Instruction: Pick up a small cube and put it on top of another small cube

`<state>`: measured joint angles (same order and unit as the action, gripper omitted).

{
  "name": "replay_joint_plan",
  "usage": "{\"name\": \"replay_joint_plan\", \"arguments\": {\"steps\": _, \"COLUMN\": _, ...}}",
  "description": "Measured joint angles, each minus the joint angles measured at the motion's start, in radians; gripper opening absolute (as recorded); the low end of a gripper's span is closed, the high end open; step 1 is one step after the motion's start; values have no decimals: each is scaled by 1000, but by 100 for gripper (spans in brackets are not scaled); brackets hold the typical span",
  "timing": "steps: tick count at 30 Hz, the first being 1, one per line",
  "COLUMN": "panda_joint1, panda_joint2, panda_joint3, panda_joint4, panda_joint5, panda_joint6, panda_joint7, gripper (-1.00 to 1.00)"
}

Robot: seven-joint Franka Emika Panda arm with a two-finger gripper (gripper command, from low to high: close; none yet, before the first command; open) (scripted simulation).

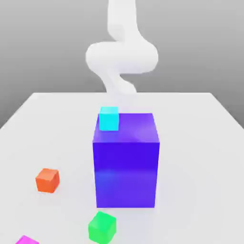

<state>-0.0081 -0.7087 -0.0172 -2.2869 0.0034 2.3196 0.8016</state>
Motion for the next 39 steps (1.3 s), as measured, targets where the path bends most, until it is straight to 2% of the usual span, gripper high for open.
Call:
{"name": "replay_joint_plan", "arguments": {"steps": 19, "panda_joint1": -84, "panda_joint2": 695, "panda_joint3": -134, "panda_joint4": 99, "panda_joint5": 80, "panda_joint6": 151, "panda_joint7": -28, "gripper": 0}}
{"name": "replay_joint_plan", "arguments": {"steps": 31, "panda_joint1": -179, "panda_joint2": 1132, "panda_joint3": -161, "panda_joint4": 161, "panda_joint5": 143, "panda_joint6": 245, "panda_joint7": -54, "gripper": 0}}
{"name": "replay_joint_plan", "arguments": {"steps": 35, "panda_joint1": -209, "panda_joint2": 1277, "panda_joint3": -137, "panda_joint4": 192, "panda_joint5": 174, "panda_joint6": 333, "panda_joint7": -74, "gripper": 0}}
{"name": "replay_joint_plan", "arguments": {"steps": 36, "panda_joint1": -215, "panda_joint2": 1306, "panda_joint3": -130, "panda_joint4": 199, "panda_joint5": 180, "panda_joint6": 355, "panda_joint7": -79, "gripper": -100}}
{"name": "replay_joint_plan", "arguments": {"steps": 39, "panda_joint1": -215, "panda_joint2": 1306, "panda_joint3": -130, "panda_joint4": 199, "panda_joint5": 181, "panda_joint6": 355, "panda_joint7": -79, "gripper": -100}}
